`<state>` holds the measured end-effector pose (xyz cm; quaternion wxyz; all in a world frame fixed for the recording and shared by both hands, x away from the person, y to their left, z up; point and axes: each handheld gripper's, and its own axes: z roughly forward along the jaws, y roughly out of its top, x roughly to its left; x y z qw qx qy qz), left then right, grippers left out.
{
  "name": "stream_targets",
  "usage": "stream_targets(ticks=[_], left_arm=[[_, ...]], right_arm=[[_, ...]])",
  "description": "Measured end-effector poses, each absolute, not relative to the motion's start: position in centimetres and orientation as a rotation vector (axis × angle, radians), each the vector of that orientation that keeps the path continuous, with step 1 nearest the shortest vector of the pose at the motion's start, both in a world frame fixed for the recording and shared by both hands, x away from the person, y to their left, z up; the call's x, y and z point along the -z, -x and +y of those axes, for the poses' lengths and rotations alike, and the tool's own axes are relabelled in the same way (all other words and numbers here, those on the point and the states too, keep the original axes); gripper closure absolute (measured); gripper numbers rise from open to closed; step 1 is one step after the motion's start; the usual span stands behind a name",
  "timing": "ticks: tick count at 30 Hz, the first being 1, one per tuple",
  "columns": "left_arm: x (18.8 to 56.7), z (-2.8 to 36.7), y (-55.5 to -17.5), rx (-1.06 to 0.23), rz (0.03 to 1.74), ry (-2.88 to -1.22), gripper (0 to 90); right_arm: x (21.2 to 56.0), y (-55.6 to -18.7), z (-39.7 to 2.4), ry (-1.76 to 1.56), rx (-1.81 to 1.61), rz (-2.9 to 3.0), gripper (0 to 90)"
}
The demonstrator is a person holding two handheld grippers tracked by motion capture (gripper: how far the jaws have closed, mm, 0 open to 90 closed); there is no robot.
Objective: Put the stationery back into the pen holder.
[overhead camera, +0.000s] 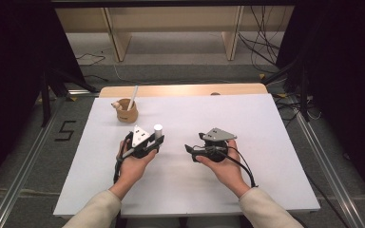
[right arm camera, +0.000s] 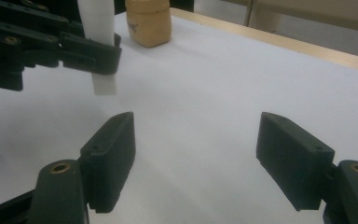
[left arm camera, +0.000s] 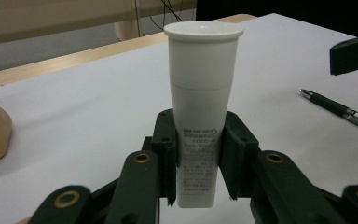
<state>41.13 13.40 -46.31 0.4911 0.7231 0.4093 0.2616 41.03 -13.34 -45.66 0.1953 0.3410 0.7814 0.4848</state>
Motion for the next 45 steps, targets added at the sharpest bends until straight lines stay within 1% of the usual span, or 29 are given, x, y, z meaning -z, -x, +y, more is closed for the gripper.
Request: stream_targets(ticks=[27, 45], left_arm=[[45.1, 17.4, -42.8, -0.722, 1.081, -1.683, 70.1], [44.3, 19.3, -44.6, -0.748, 1.125, -1.652, 70.1]], right_arm=[[46.2, -40.8, -15.0, -0.988, -1.315, 2.21, 28.7], [46.6, -40.3, -15.6, -0.989, -1.296, 2.23, 29.0]])
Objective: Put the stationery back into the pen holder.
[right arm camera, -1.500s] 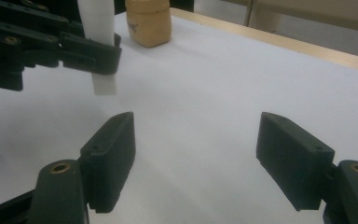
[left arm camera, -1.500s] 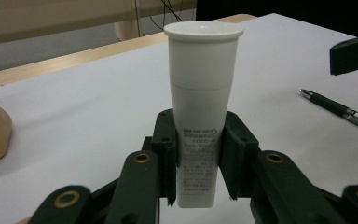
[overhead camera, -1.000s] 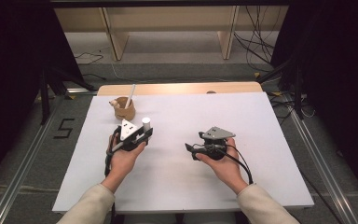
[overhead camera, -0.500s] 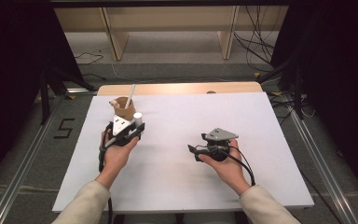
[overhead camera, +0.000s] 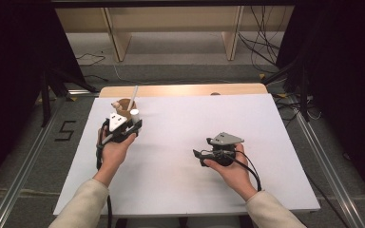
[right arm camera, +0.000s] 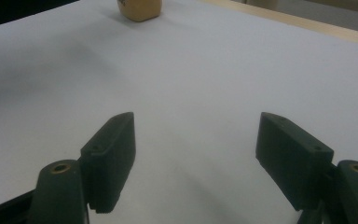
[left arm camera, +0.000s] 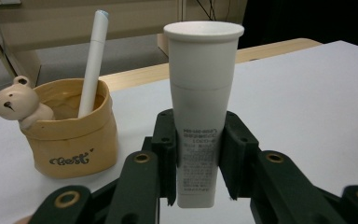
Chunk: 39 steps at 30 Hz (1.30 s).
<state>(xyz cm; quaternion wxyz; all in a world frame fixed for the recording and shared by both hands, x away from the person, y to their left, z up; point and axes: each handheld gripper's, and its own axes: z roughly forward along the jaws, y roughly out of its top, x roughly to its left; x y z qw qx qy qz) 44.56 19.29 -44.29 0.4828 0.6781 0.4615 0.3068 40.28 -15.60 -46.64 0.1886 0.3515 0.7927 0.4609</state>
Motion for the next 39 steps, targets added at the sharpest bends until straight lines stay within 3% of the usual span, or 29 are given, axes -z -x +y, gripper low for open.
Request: stream_targets(ticks=[39], left_arm=[[42.5, 22.1, -51.1, -0.887, 1.18, -1.619, 70.0]], right_arm=[[47.1, -39.9, -16.5, -1.016, -1.283, 2.247, 27.9]])
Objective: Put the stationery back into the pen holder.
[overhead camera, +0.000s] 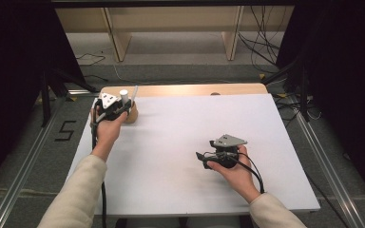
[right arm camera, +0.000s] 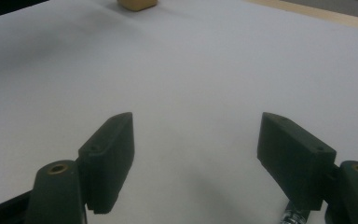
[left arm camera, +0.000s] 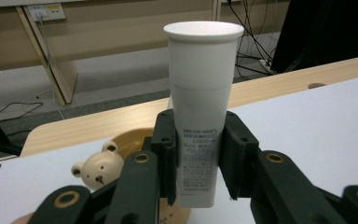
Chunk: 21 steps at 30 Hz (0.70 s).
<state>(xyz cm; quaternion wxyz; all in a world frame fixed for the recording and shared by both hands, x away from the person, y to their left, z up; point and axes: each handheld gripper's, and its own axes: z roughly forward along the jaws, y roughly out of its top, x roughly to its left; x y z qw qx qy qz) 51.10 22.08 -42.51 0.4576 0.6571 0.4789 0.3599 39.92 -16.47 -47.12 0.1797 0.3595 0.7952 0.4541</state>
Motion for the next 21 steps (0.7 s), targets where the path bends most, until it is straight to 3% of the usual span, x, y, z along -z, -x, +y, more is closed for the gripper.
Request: stream_targets(ticks=[21], left_arm=[[44.5, 22.5, -53.8, -0.934, 1.218, -1.618, 69.9]], right_arm=[[47.2, -39.9, -16.5, -1.018, -1.284, 2.26, 27.9]])
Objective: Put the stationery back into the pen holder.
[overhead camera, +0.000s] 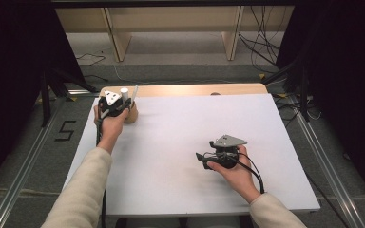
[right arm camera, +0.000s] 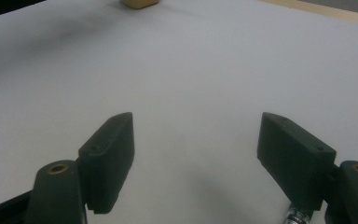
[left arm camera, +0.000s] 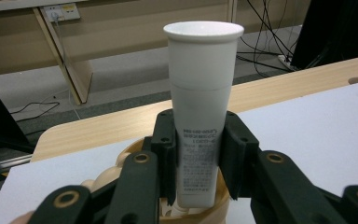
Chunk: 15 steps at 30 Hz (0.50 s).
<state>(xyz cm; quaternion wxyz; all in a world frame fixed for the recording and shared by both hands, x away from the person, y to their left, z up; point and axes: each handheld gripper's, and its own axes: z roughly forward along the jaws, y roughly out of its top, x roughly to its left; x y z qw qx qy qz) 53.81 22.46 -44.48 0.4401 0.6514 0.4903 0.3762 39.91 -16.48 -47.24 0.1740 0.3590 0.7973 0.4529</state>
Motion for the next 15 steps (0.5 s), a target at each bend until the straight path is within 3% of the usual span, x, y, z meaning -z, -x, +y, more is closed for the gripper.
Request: stream_targets(ticks=[15], left_arm=[[45.43, 22.26, -54.28, -0.922, 1.239, -1.636, 69.8]], right_arm=[[47.36, -39.93, -16.44, -1.015, -1.28, 2.27, 27.8]])
